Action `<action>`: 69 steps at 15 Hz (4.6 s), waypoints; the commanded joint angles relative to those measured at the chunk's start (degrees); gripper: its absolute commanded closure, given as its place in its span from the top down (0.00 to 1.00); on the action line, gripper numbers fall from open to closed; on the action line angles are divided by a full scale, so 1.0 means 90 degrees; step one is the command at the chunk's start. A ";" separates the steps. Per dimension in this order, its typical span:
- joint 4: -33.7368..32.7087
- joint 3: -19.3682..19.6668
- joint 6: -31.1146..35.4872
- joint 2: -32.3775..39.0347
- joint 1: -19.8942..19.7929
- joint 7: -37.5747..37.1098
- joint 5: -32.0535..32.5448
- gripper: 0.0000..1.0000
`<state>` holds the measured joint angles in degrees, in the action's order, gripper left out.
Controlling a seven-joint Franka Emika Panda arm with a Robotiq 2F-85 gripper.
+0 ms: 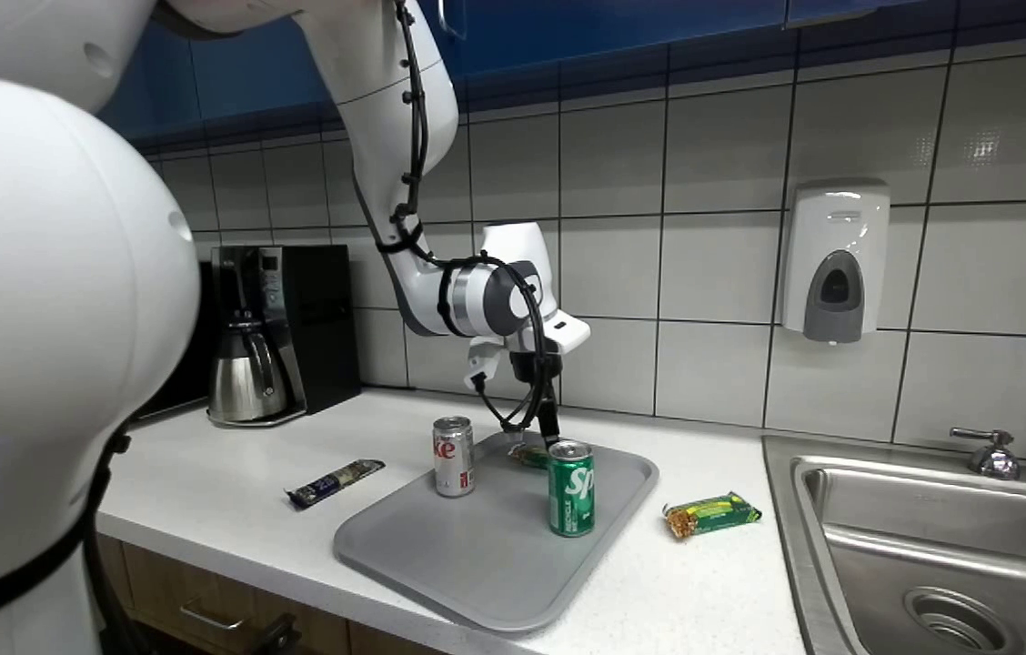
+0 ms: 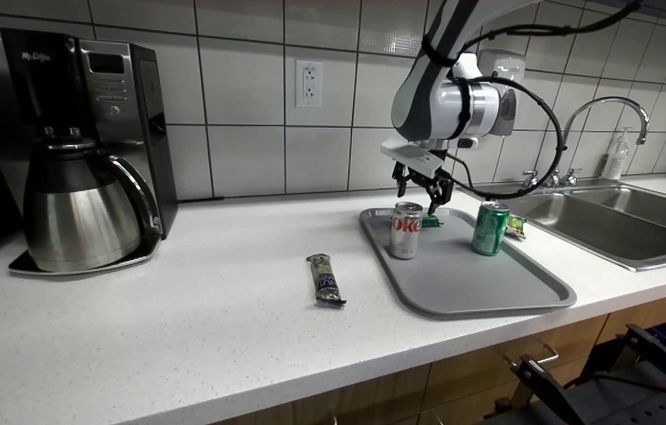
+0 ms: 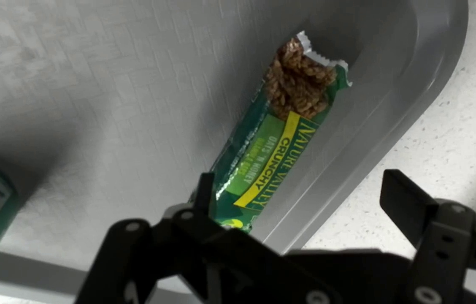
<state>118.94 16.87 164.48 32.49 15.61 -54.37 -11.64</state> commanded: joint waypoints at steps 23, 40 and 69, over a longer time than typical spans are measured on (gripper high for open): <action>-0.0315 -0.0255 -0.0376 0.0300 -0.0207 -0.0466 0.0101 1.00; -0.0588 -0.0403 -0.0440 0.0532 -0.0374 -0.0416 0.0056 1.00; -0.0671 -0.0485 -0.0475 0.0568 -0.0499 -0.0403 0.0020 0.17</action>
<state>114.28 13.97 161.89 37.59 12.76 -57.40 -11.54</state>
